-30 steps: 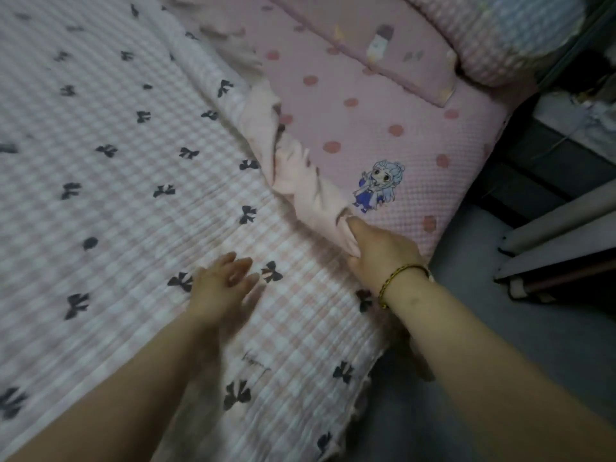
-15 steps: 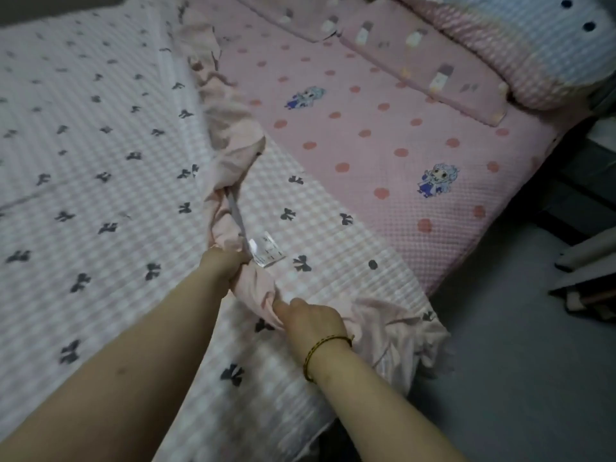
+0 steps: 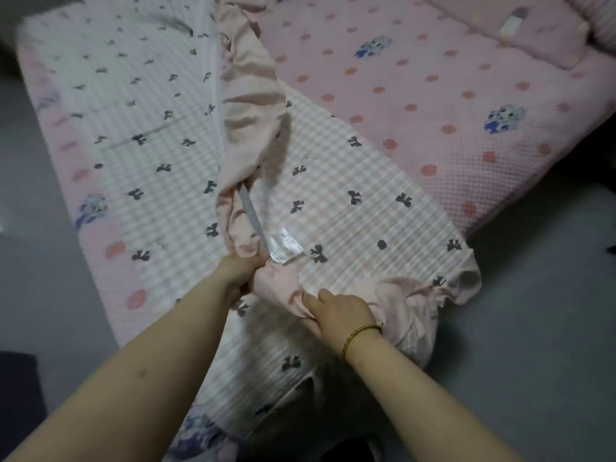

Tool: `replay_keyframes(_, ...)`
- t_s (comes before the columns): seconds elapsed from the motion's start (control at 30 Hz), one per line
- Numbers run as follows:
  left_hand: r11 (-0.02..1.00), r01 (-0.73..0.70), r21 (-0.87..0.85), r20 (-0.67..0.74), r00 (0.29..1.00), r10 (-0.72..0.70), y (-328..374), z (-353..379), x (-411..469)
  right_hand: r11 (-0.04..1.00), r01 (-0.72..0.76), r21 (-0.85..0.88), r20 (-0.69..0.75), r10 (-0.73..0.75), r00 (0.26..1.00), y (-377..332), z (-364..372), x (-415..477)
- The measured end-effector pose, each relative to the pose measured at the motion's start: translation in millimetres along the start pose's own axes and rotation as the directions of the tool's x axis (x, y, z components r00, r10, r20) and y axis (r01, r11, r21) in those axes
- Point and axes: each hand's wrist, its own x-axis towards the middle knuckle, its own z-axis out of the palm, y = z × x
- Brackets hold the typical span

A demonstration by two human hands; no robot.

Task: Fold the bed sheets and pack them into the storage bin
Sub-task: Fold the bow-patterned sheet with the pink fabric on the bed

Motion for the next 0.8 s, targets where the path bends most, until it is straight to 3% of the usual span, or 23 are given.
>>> replay_keyframes(0.17, 1.000, -0.012, -0.024, 0.095, 0.995, 0.014, -21, -61, -4, 0.993, -0.109, 0.032, 0.028, 0.108, 0.994, -71, 22, 9)
replay_keyframes(0.27, 1.000, -0.029, 0.007, 0.125, 0.992, 0.028, -33, -107, 6, 0.984, -0.178, 0.016, -0.121, 0.178, 0.976, -121, 30, 24)
replay_keyframes(0.3, 0.999, -0.033, 0.020, 0.128, 0.991, 0.030, -39, -120, 9, 0.980, -0.196, 0.030, -0.095, 0.198, 0.976, -135, 36, 27)
replay_keyframes(0.43, 0.974, -0.041, 0.222, 0.165, 0.986, 0.004, -69, -165, 20, 0.969, -0.243, 0.043, 0.081, 0.239, 0.968, -184, 72, 37)
replay_keyframes(0.5, 0.894, -0.140, 0.426, 0.214, 0.976, 0.050, -83, -184, 26, 0.942, -0.333, 0.048, 0.093, 0.328, 0.940, -200, 96, 39)
replay_keyframes(0.57, 0.663, -0.322, 0.676, 0.229, 0.947, 0.227, -94, -195, 32, 0.899, -0.424, 0.107, -0.004, 0.427, 0.904, -215, 109, 33)
replay_keyframes(0.6, 0.507, -0.414, 0.755, 0.220, 0.890, 0.399, -98, -199, 34, 0.886, -0.438, 0.152, -0.085, 0.453, 0.887, -221, 112, 29)
replay_keyframes(0.63, 0.354, -0.508, 0.786, 0.222, 0.765, 0.605, -101, -203, 39, 0.881, -0.440, 0.174, -0.146, 0.465, 0.873, -225, 112, 27)
replay_keyframes(0.67, 0.165, -0.597, 0.785, 0.294, 0.594, 0.748, -103, -204, 45, 0.870, -0.452, 0.197, -0.204, 0.487, 0.849, -224, 115, 27)
replay_keyframes(0.7, -0.052, -0.656, 0.753, 0.415, 0.412, 0.811, -105, -204, 52, 0.846, -0.482, 0.227, -0.227, 0.527, 0.819, -222, 119, 27)
replay_keyframes(0.77, -0.424, -0.675, 0.604, 0.687, 0.172, 0.706, -109, -205, 68, 0.793, -0.541, 0.281, -0.212, 0.601, 0.770, -214, 125, 30)
replay_keyframes(0.8, -0.525, -0.659, 0.539, 0.773, 0.138, 0.620, -104, -202, 74, 0.770, -0.571, 0.284, -0.200, 0.630, 0.750, -210, 125, 32)
